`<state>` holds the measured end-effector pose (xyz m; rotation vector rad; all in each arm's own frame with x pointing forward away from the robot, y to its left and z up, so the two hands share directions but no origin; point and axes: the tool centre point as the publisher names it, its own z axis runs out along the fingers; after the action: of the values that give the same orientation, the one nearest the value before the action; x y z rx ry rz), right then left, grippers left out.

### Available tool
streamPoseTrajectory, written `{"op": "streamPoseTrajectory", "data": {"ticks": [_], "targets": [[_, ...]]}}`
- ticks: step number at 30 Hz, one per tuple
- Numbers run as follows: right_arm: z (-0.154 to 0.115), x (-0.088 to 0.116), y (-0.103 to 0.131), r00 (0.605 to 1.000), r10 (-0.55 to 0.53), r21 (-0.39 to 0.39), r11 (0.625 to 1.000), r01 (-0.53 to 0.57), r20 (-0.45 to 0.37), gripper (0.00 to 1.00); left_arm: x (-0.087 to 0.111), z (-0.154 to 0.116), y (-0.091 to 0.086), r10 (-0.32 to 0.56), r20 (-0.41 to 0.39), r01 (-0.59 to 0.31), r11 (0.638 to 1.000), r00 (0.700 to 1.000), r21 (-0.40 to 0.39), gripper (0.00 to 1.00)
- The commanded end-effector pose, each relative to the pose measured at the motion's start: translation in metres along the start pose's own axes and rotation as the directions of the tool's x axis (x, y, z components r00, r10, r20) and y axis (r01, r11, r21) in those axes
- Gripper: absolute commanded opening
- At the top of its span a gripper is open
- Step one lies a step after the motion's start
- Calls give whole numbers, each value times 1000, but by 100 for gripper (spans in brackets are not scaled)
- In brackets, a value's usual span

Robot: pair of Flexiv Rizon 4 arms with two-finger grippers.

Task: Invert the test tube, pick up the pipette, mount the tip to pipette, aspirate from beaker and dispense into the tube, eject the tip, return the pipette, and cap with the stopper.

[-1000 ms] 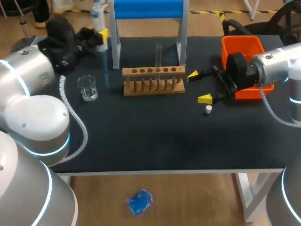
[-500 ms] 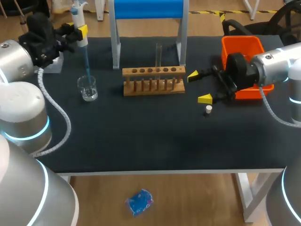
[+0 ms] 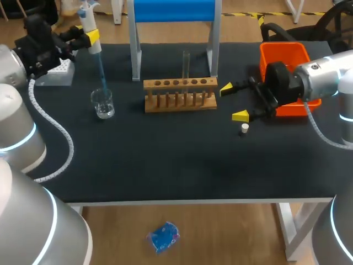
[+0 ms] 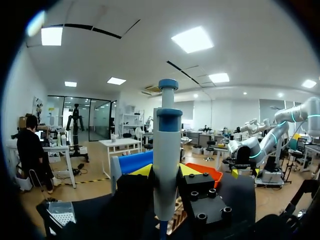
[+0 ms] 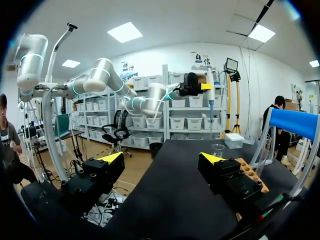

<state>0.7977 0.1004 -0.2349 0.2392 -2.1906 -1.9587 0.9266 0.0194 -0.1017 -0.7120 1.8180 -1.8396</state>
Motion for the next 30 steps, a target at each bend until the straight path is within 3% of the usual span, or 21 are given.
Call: {"op": "streamPoseTrajectory", "data": {"ticks": [1, 8, 30], "targets": [[-1, 0, 0, 1000, 0, 2, 1000, 0, -3, 100, -3, -3, 1, 2, -47, -1, 1000, 999, 13, 0], [-1, 0, 0, 1000, 0, 2, 1000, 0, -3, 100, -17, 2, 13, 48, -56, -50, 998, 997, -39, 0], [-1, 0, 0, 1000, 0, 2, 1000, 0, -3, 100, -54, 6, 45, 74, -87, -74, 997, 993, 10, 0]]}}
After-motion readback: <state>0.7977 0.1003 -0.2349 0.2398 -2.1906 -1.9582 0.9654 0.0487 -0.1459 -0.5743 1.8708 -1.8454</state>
